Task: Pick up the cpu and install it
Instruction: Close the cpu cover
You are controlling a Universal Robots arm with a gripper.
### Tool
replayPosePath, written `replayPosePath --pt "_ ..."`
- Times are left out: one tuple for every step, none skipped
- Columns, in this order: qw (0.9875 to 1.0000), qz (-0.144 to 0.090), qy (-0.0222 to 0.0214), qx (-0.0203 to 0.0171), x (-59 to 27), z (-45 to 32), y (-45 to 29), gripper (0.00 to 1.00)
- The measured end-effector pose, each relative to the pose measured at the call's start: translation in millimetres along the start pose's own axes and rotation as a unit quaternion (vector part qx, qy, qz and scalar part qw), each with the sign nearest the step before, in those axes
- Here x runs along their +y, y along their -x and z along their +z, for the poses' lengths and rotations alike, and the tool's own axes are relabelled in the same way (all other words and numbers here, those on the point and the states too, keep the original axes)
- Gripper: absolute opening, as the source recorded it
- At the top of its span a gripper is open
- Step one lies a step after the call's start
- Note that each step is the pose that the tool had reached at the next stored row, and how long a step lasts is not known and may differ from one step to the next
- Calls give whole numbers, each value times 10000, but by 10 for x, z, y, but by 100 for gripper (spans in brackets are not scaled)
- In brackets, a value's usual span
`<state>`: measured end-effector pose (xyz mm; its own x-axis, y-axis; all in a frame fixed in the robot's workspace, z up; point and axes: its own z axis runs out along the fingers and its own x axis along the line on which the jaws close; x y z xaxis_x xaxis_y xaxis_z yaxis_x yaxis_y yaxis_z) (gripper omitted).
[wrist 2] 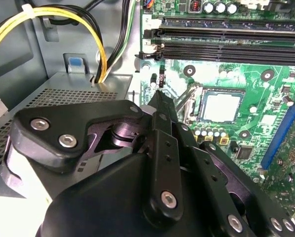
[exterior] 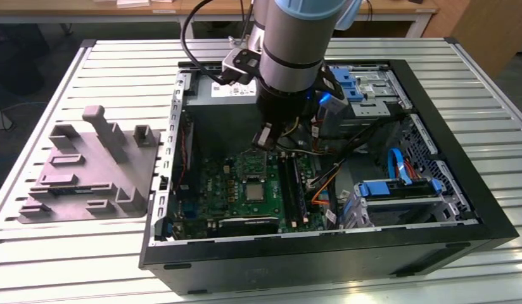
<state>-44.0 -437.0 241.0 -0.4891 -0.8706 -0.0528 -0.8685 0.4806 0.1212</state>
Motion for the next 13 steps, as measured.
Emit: replayPosePath --pt "10000 0 2 0 0 -1 1 11" --pt "10000 0 2 0 0 -1 1 11" --pt "10000 0 3 0 0 -1 1 11" --pt "10000 0 3 0 0 -2 1 11" --pt "10000 0 2 1 0 -4 1 11" --pt "10000 0 2 1 0 -6 1 11" --pt "10000 0 2 2 1 -9 1 11" --pt "10000 0 2 1 1 -12 1 11" --pt "10000 0 2 1 1 -15 1 11" --pt "10000 0 3 1 2 -18 2 11" --pt "10000 0 2 1 2 -21 1 11" --pt "10000 0 3 0 2 -23 2 11" --pt "10000 0 2 1 3 -26 2 11"
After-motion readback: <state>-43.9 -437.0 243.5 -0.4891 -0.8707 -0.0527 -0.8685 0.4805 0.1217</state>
